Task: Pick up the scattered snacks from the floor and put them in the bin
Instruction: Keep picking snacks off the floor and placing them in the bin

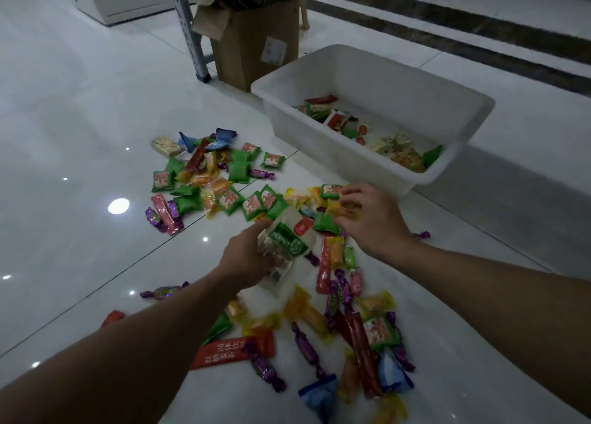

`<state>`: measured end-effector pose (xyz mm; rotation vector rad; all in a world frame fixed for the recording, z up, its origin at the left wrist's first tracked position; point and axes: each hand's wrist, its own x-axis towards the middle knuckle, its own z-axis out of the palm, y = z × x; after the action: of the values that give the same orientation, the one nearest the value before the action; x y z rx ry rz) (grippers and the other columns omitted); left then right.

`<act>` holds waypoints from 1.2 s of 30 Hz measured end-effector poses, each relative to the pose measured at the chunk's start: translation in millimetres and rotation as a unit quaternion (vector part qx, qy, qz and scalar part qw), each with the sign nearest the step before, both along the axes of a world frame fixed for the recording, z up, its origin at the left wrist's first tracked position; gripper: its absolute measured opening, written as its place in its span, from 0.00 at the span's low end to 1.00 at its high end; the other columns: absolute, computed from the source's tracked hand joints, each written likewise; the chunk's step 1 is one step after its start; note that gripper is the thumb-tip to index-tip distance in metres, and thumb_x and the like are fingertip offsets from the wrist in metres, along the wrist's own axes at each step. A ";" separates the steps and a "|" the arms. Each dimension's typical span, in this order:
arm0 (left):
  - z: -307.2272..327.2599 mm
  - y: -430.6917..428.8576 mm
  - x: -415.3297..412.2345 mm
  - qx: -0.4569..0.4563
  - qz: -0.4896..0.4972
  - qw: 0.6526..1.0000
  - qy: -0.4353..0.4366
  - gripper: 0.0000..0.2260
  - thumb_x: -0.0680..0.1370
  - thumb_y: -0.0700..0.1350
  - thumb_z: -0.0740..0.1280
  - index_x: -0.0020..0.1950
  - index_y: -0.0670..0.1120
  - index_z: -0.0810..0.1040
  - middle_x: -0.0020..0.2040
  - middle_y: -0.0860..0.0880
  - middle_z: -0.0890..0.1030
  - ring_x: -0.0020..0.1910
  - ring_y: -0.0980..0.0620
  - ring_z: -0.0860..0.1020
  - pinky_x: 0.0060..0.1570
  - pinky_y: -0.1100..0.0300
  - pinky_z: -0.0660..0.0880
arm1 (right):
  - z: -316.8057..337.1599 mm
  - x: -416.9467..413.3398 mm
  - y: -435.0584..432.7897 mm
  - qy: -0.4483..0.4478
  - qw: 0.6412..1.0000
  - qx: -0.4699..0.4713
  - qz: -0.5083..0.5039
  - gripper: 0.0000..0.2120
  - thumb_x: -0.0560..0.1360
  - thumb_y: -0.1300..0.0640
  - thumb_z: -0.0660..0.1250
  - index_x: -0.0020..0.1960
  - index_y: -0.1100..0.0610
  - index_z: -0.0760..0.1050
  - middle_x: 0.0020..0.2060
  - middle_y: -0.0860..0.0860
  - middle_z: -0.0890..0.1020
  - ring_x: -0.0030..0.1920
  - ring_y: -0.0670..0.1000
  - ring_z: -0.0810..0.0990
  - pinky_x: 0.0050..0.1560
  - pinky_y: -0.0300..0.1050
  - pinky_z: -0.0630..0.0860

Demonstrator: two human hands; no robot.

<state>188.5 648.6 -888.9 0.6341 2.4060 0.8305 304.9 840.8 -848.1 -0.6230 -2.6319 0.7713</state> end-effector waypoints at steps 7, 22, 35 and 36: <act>36.7 57.8 4.5 0.213 0.052 0.970 -0.105 0.25 0.72 0.34 0.72 0.64 0.53 0.71 0.55 0.47 0.81 0.50 0.47 0.81 0.49 0.47 0.80 | 19.7 17.6 14.8 0.060 0.994 -0.002 -0.094 0.18 0.70 0.57 0.75 0.59 0.62 0.80 0.58 0.52 0.78 0.57 0.50 0.77 0.55 0.30 0.66; 79.0 152.9 -13.4 0.317 0.052 0.940 -0.112 0.24 0.68 0.39 0.76 0.58 0.57 0.74 0.54 0.46 0.82 0.51 0.44 0.82 0.49 0.44 0.80 | 56.7 9.4 79.5 0.162 0.969 -0.006 -0.187 0.17 0.68 0.57 0.77 0.55 0.60 0.82 0.56 0.51 0.79 0.52 0.44 0.75 0.55 0.33 0.69; 95.7 243.1 -40.8 0.288 0.017 0.956 -0.055 0.28 0.69 0.37 0.76 0.66 0.51 0.72 0.55 0.52 0.79 0.55 0.49 0.78 0.50 0.51 0.79 | 56.9 -9.5 139.3 0.193 0.954 -0.016 -0.229 0.19 0.68 0.55 0.77 0.57 0.59 0.81 0.56 0.50 0.79 0.52 0.42 0.73 0.46 0.16 0.63; 93.5 248.5 -40.8 0.280 0.012 0.958 -0.055 0.26 0.70 0.37 0.75 0.65 0.51 0.73 0.52 0.54 0.79 0.54 0.50 0.78 0.48 0.53 0.79 | 54.5 -10.9 143.4 0.191 0.954 -0.018 -0.232 0.19 0.68 0.55 0.77 0.57 0.59 0.81 0.56 0.49 0.79 0.53 0.42 0.74 0.47 0.17 0.63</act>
<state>147.8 897.1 -795.4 0.7387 2.0753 1.5385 294.0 984.2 -793.6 -0.9481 -2.0153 0.7068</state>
